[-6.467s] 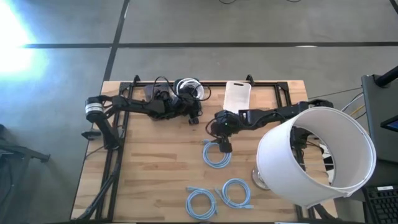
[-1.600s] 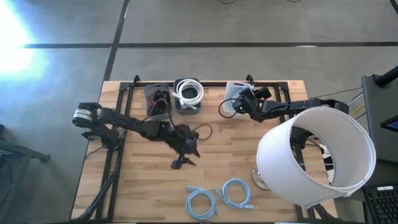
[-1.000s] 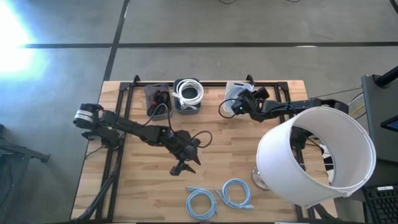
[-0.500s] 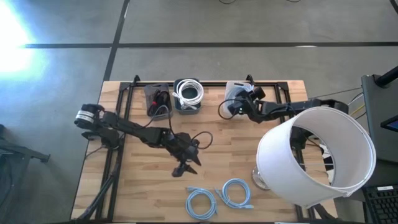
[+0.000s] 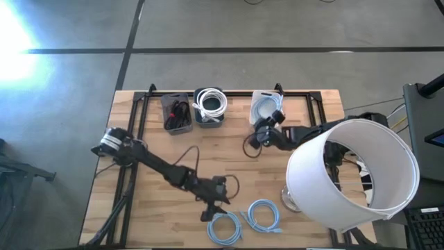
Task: Sort HDMI cables
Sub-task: Put the left light blue HDMI cable into the white bin
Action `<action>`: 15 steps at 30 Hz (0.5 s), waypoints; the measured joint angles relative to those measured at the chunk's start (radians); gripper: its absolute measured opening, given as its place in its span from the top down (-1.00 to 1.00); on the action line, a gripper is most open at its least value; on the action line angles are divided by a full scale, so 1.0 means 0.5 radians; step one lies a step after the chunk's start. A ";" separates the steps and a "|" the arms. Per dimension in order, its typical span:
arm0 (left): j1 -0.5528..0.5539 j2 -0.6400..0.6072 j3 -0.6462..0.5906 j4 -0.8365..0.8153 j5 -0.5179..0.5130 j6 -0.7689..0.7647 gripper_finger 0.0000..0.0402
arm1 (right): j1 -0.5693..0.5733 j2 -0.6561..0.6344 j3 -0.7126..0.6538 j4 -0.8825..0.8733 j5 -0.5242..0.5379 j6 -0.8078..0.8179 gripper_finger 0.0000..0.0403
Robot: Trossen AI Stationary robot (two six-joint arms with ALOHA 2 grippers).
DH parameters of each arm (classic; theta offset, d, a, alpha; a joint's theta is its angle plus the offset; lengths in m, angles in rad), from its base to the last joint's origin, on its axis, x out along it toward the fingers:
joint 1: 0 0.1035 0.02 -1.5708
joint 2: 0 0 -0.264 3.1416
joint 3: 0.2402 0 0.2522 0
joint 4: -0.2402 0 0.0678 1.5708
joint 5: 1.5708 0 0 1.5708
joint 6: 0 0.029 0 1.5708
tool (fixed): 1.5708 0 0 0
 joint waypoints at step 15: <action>-0.190 0.422 0.157 -0.013 -0.362 -0.251 0.06 | 0.301 0.000 0.000 0.398 -1.526 -0.099 0.23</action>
